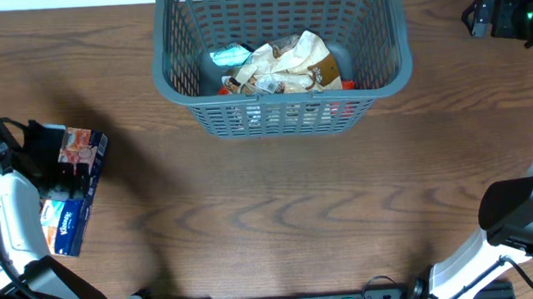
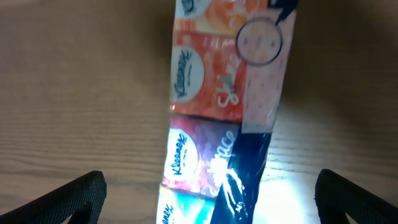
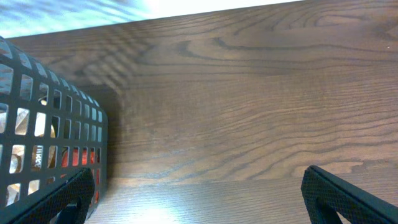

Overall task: Pack container
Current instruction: 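Move the left gripper to the Kleenex tissue box and grasp it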

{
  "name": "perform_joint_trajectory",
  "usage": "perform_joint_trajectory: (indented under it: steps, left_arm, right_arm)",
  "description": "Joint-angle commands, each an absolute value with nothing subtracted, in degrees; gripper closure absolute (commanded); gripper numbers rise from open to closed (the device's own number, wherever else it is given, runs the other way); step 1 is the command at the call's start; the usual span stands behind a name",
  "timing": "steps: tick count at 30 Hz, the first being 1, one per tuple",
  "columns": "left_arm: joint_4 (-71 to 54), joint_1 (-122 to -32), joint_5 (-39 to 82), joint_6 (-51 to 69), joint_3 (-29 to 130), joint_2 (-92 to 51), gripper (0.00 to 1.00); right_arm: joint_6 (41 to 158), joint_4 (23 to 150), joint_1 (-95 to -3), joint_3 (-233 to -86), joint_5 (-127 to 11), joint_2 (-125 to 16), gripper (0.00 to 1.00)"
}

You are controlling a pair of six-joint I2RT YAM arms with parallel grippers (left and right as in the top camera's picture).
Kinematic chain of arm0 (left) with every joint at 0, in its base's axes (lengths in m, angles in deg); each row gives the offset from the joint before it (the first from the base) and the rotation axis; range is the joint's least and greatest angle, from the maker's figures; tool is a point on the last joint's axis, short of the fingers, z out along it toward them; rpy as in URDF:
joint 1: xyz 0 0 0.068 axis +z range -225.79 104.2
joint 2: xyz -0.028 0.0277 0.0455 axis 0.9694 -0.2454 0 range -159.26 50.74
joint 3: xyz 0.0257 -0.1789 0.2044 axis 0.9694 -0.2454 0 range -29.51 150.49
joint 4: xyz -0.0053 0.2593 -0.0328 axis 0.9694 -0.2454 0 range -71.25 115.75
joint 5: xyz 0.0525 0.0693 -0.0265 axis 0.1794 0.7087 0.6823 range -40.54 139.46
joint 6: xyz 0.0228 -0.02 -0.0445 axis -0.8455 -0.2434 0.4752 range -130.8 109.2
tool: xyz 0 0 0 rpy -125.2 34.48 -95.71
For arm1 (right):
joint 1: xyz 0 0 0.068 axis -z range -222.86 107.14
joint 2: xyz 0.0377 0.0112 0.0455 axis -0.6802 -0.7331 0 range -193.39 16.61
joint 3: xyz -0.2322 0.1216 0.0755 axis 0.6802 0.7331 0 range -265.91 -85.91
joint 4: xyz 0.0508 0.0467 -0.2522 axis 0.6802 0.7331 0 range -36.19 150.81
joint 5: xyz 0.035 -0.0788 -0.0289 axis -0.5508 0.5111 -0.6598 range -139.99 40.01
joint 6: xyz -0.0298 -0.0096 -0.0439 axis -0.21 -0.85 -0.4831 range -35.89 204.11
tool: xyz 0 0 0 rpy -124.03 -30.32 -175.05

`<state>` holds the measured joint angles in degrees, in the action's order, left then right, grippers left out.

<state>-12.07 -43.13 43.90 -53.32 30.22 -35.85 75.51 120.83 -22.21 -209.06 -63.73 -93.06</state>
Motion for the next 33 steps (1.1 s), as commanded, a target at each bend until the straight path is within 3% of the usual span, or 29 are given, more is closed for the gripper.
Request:
perform_joint_trajectory:
  steps: [1,30,33]
  left_arm:
    - [-10.8,-42.3,44.5,-54.7,28.8,-36.5,0.01]
    - [-6.6,-42.4,42.3,-54.5,28.7,-50.5,0.00]
    - [-6.6,-42.4,42.2,-53.5,28.7,-50.4,0.14]
  right_arm:
    - [74.6,120.9,-22.8,-208.8,-64.4,-93.2,0.01]
    - [74.7,121.1,-23.5,-208.8,-64.4,-93.2,0.01]
    - [74.7,121.1,-23.5,-208.8,-64.4,-93.2,0.01]
